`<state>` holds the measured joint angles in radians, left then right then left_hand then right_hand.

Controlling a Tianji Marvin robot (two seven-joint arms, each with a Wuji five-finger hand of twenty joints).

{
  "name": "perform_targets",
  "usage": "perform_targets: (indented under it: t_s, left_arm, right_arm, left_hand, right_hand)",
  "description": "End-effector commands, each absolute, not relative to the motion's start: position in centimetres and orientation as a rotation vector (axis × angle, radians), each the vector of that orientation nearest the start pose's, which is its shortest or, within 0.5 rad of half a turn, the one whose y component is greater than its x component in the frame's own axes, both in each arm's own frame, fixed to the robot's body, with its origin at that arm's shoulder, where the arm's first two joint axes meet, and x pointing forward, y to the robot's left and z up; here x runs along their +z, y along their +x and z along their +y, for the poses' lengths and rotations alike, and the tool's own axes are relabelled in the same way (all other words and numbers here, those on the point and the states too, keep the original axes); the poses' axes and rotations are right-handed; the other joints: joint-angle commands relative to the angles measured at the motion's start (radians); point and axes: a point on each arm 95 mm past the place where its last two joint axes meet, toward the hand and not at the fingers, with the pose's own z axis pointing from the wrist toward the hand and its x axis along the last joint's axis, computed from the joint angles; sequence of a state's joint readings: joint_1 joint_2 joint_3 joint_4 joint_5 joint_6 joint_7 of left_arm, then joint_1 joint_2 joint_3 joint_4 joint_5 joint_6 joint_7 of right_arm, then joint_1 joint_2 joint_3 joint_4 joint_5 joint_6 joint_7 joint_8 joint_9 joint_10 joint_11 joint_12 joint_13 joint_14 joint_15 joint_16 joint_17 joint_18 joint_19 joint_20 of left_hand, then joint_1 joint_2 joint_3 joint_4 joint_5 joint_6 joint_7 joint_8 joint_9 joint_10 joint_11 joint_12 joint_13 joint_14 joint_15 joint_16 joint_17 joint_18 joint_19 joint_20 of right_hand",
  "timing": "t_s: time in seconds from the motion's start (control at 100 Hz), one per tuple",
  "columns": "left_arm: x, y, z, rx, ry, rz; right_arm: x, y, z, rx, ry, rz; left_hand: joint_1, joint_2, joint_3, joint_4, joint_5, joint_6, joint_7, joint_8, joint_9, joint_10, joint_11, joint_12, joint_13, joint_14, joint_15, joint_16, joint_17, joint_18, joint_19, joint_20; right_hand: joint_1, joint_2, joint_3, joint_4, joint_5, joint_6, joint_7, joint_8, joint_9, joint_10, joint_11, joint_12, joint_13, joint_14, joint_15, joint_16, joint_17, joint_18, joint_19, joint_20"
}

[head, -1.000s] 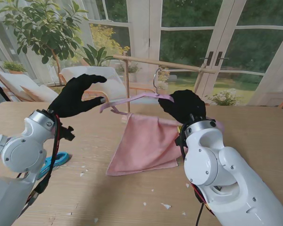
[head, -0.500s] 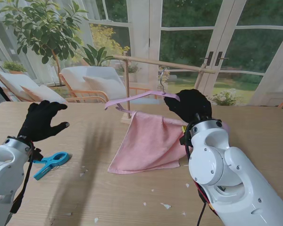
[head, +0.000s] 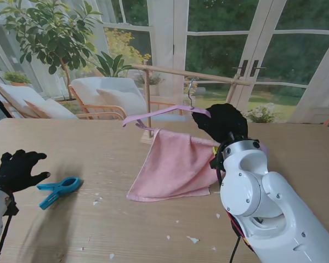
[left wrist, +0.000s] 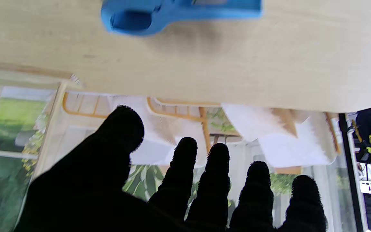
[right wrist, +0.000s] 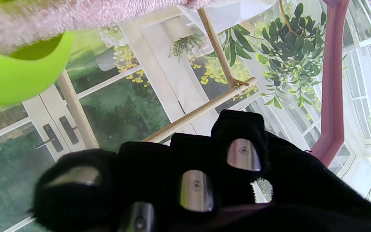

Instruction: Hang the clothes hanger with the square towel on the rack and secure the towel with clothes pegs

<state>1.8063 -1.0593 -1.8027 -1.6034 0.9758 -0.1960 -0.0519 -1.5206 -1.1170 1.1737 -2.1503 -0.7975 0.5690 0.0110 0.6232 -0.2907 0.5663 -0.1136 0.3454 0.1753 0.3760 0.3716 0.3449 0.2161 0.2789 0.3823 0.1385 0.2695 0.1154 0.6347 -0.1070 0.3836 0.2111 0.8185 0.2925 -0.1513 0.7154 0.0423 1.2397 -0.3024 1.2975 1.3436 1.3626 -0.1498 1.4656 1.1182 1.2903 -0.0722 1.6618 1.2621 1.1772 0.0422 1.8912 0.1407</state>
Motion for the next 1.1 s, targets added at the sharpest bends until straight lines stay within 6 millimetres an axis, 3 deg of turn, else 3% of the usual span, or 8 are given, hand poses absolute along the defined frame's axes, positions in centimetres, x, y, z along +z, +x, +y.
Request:
perform_targets:
  t_s: [0.0, 0.2, 0.35, 0.41, 0.48, 0.67, 0.82, 1.09]
  left_arm:
    - [-31.8, 34.6, 22.2, -1.134, -1.418, 1.312]
    - [-33.3, 33.2, 23.2, -1.116, -1.536, 1.333]
    - [-34.3, 32.8, 23.6, -1.106, -1.572, 1.369]
    - [-34.8, 32.8, 23.7, -1.101, -1.575, 1.391]
    - [-35.1, 33.0, 23.9, -1.095, -1.56, 1.419]
    - [-35.9, 33.5, 23.7, -1.059, -1.548, 1.48]
    - [-36.7, 33.9, 23.3, -1.041, -1.553, 1.497]
    - [-37.5, 34.2, 23.2, -0.983, -1.586, 1.511]
  right_arm:
    - [-13.4, 36.7, 5.4, 1.702, 1.369, 0.917]
    - [-13.3, 36.8, 5.6, 1.705, 1.363, 0.921]
    - [-13.3, 36.8, 5.7, 1.706, 1.36, 0.925]
    - [-13.3, 36.8, 5.7, 1.704, 1.359, 0.927]
    - [-13.3, 36.8, 5.8, 1.703, 1.358, 0.93]
    - [-13.4, 36.9, 5.9, 1.698, 1.358, 0.937]
    - [-13.5, 36.9, 5.9, 1.696, 1.359, 0.945]
    - [-13.5, 36.9, 6.0, 1.696, 1.357, 0.947]
  left_hand:
    - [-0.003, 0.029, -0.019, 0.041, -0.013, -0.02, -0.002, 0.012, 0.007, -0.031, 0.007, 0.011, 0.022, -0.008, 0.001, 0.006, 0.01, -0.013, 0.008, 0.02]
    - [0.003, 0.03, -0.036, 0.042, -0.023, -0.019, -0.01, 0.013, 0.005, -0.036, 0.005, 0.011, 0.03, -0.01, 0.001, 0.008, 0.028, -0.007, 0.019, 0.036]
    - [-0.009, 0.01, -0.05, 0.041, -0.097, -0.037, -0.033, 0.01, -0.058, -0.066, -0.012, 0.006, 0.001, -0.041, -0.012, 0.001, 0.022, -0.032, 0.016, 0.041]
    - [-0.045, -0.019, -0.006, 0.034, -0.193, -0.076, -0.061, 0.0, -0.153, -0.11, -0.04, -0.017, -0.045, -0.077, -0.023, -0.033, 0.01, -0.065, -0.005, 0.028]
    - [-0.097, -0.059, 0.058, 0.018, -0.202, -0.079, -0.198, -0.069, -0.175, -0.133, -0.115, -0.065, -0.081, -0.109, -0.038, -0.085, 0.0, -0.096, -0.025, -0.004]
    - [-0.163, -0.149, 0.14, -0.014, -0.215, -0.064, -0.371, -0.079, -0.215, -0.149, -0.21, -0.087, -0.112, -0.142, -0.062, -0.173, 0.002, -0.129, -0.066, -0.098]
    - [-0.192, -0.173, 0.169, -0.024, -0.213, -0.063, -0.395, -0.122, -0.234, -0.161, -0.257, -0.067, -0.109, -0.153, -0.077, -0.244, 0.009, -0.133, -0.087, -0.169]
    - [-0.209, -0.178, 0.17, -0.03, -0.214, -0.005, -0.374, -0.077, -0.221, -0.153, -0.199, 0.035, -0.11, -0.163, -0.06, -0.235, 0.003, -0.126, -0.062, -0.174]
  right_hand:
    - [0.016, 0.06, 0.024, 0.07, 0.051, -0.006, 0.024, 0.024, 0.081, 0.064, 0.075, -0.005, 0.023, -0.037, 0.187, 0.059, 0.07, -0.083, 0.203, 1.152]
    - [0.016, 0.059, 0.025, 0.07, 0.053, -0.008, 0.024, 0.025, 0.081, 0.064, 0.075, -0.005, 0.023, -0.039, 0.187, 0.059, 0.07, -0.085, 0.203, 1.151]
    - [0.015, 0.059, 0.025, 0.071, 0.053, -0.008, 0.023, 0.025, 0.081, 0.065, 0.075, -0.005, 0.023, -0.039, 0.186, 0.059, 0.071, -0.086, 0.203, 1.151]
    - [0.015, 0.058, 0.025, 0.071, 0.053, -0.008, 0.023, 0.026, 0.081, 0.064, 0.075, -0.005, 0.023, -0.04, 0.186, 0.059, 0.071, -0.086, 0.203, 1.151]
    - [0.015, 0.059, 0.025, 0.071, 0.053, -0.009, 0.023, 0.026, 0.081, 0.064, 0.075, -0.005, 0.023, -0.04, 0.186, 0.059, 0.071, -0.087, 0.203, 1.151]
    - [0.015, 0.059, 0.026, 0.072, 0.054, -0.009, 0.023, 0.027, 0.081, 0.064, 0.076, -0.005, 0.023, -0.041, 0.186, 0.059, 0.071, -0.088, 0.203, 1.15]
    - [0.015, 0.058, 0.026, 0.073, 0.054, -0.009, 0.023, 0.027, 0.081, 0.064, 0.076, -0.005, 0.023, -0.041, 0.186, 0.059, 0.071, -0.089, 0.203, 1.149]
    - [0.015, 0.058, 0.027, 0.075, 0.054, -0.009, 0.023, 0.028, 0.081, 0.063, 0.076, -0.005, 0.023, -0.042, 0.186, 0.059, 0.071, -0.09, 0.203, 1.148]
